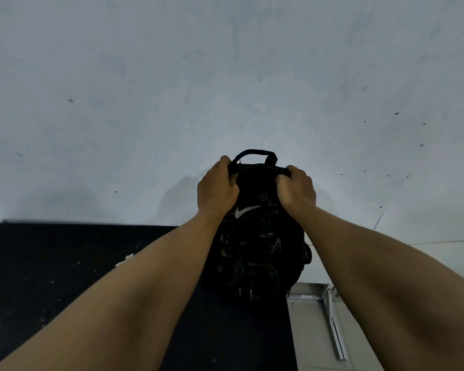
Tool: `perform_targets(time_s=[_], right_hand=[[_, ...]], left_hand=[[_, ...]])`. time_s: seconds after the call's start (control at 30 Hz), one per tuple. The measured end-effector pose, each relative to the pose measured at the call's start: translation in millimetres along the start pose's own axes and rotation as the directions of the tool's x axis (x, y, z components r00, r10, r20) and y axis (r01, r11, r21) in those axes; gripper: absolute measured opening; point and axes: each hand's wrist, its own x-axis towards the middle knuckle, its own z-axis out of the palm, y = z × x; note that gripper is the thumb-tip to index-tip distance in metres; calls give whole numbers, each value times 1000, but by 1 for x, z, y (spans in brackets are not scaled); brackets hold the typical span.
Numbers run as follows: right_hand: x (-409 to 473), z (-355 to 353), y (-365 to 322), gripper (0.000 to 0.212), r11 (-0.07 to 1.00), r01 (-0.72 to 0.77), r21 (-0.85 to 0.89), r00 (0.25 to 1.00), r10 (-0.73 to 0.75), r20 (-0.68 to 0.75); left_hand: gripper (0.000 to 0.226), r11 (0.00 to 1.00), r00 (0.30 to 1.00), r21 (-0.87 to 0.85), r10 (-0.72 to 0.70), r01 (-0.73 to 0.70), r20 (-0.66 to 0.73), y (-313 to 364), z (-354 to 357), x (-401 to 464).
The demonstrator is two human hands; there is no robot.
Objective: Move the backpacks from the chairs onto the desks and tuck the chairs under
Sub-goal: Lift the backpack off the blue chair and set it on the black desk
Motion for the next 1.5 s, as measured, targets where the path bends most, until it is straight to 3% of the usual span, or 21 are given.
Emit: perform_targets(time_s=[0.33,0.57,0.7,0.8,0.97,1.23,1.5], right_hand=[[55,22,0,16,999,4,-49,999,-2,47],[91,44,5,19,984,132,-123,989,-122,89],[103,54,14,18,968,195,-161,981,-188,57],[114,61,20,25,958,217,-189,975,-220,5],[126,71,28,38,943,198,-268,967,-233,-106],[131,82,26,46,901,114,-420,957,-212,-197],[115,66,10,39,839,234,-491,932,-337,-133]], left_hand=[[6,1000,1000,3,9,-9,-9,-28,31,60],[8,995,994,-23,-95,93,-54,-45,59,89],[19,993,991,66,-91,98,-97,-52,70,100],[29,976,976,104,-175,189,-128,-56,76,112],[37,963,958,-83,-265,257,-113,-53,87,118],[28,944,944,-11,-328,329,33,-54,94,119],[28,960,948,40,-281,278,149,-41,74,103]])
